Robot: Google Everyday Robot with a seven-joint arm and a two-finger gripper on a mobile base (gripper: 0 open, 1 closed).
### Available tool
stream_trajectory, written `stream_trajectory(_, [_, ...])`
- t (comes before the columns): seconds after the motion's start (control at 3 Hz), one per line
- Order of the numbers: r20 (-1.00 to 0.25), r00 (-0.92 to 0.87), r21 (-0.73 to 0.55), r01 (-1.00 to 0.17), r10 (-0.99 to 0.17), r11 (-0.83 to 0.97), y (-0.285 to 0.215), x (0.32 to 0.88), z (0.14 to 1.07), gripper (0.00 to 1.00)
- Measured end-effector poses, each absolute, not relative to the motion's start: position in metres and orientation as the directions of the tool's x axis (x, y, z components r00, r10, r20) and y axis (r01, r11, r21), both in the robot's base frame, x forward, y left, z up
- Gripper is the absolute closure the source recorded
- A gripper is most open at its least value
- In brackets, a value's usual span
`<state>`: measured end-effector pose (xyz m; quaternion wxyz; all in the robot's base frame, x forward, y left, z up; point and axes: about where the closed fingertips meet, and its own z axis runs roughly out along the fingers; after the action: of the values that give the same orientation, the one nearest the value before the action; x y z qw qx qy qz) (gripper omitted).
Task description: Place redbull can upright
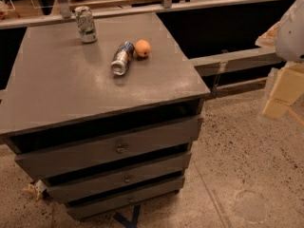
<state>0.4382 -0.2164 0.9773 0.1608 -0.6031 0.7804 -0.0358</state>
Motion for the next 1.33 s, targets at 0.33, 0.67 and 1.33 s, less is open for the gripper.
stream_trajectory(0.33, [-0.208,-0.221,-0.250,-0.930,-0.953,0.270,-0.216,0.438,0.977,0.00])
stream_trajectory(0.67, [-0.171,-0.219,-0.282,-0.923,-0.961,0.261,-0.214,0.449,0.980,0.00])
stream_trajectory(1.33, [-0.187,-0.323,-0.400,-0.838,-0.928,0.372,-0.223,0.531,1.018,0.00])
